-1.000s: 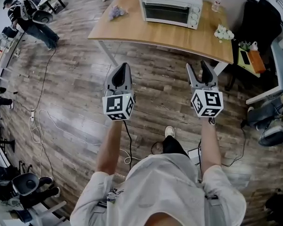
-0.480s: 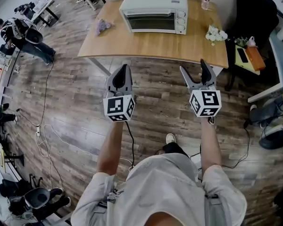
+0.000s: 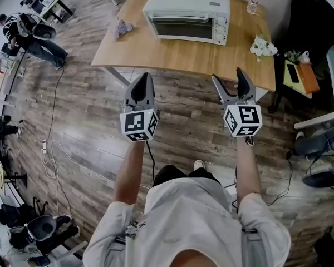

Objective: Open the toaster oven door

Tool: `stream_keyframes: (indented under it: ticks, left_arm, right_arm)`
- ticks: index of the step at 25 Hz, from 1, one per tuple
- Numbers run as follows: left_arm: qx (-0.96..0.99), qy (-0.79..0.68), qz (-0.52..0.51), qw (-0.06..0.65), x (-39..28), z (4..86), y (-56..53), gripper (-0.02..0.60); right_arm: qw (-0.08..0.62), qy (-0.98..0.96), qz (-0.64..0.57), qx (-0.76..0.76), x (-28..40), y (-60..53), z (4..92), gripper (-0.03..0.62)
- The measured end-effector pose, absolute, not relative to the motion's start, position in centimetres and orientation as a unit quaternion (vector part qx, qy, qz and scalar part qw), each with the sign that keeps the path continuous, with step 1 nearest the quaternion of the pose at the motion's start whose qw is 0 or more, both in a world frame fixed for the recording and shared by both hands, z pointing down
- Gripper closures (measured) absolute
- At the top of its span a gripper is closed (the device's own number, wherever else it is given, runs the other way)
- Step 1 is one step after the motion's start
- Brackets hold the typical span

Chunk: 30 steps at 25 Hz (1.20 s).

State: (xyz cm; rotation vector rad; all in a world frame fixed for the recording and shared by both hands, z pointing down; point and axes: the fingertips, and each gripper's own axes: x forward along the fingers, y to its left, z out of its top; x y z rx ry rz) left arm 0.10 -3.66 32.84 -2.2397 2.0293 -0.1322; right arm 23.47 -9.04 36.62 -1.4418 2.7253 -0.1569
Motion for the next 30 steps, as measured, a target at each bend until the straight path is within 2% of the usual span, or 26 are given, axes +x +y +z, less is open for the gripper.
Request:
stream_keyframes:
  ticks: [11, 22, 30]
  left_arm:
    - [-0.762, 0.646, -0.012, 0.043, -4.0, 35.3, -9.2, 0.568]
    - [-0.784, 0.619, -0.003, 0.029, -12.0, 36.5, -14.8, 0.568]
    - [-0.802, 0.594, -0.017, 0.059, -15.0, 36.4, -16.7, 0.568]
  right_arm:
    - [0.001, 0.874, -0.051, -0.484, 19.1, -12.2, 38.2, 0.232]
    - [-0.041, 0.855, -0.044, -0.515, 11.3, -15.6, 38.1, 0.232]
    - [-0.047, 0.845, -0.044, -0.531, 7.0, -17.1, 38.1, 0.232]
